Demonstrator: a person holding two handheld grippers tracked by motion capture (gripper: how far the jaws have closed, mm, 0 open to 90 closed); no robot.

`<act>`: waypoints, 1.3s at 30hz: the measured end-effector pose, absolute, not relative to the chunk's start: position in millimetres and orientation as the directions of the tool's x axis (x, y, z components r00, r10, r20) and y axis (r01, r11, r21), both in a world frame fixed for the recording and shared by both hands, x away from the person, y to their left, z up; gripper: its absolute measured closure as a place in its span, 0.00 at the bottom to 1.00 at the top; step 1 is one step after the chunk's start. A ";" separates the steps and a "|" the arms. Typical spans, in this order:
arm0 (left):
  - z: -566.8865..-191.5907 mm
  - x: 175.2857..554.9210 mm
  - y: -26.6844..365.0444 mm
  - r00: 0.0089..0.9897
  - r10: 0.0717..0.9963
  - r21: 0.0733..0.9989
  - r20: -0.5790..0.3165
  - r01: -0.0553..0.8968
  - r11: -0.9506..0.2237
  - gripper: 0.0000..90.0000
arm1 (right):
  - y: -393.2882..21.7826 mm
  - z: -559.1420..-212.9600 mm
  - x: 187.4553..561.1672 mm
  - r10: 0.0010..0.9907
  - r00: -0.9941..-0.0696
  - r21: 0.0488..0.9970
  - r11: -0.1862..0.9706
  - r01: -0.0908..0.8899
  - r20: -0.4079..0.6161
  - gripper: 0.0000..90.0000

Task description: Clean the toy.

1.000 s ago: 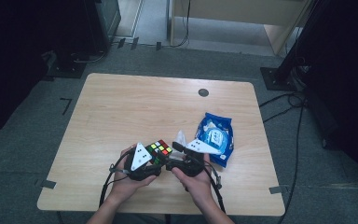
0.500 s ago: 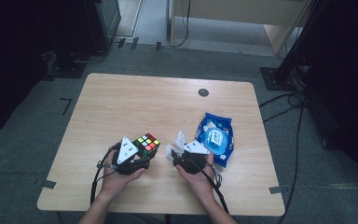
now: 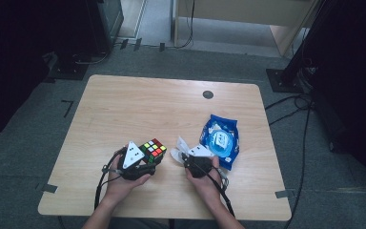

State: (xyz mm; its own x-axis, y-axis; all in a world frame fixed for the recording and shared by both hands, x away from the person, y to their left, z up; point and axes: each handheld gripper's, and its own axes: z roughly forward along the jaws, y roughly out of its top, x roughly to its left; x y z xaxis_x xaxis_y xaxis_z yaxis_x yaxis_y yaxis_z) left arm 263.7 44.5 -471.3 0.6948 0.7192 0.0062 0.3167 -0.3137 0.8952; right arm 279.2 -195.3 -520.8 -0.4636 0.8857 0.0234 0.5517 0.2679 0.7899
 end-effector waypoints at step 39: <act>-468.0 244.9 21.1 0.794 0.606 0.910 0.043 0.220 -0.352 0.38 | -191.6 -453.8 248.8 0.804 -0.579 0.926 0.106 0.361 0.134 0.95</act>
State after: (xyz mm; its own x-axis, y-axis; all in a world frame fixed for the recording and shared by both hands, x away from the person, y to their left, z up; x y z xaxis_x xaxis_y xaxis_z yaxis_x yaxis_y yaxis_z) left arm 244.9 21.1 -468.0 0.7941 0.6063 0.0430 0.2198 -0.3523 0.9097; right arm 248.8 -191.6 -453.8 -0.5794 0.8039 0.1339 0.3613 0.1061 0.9264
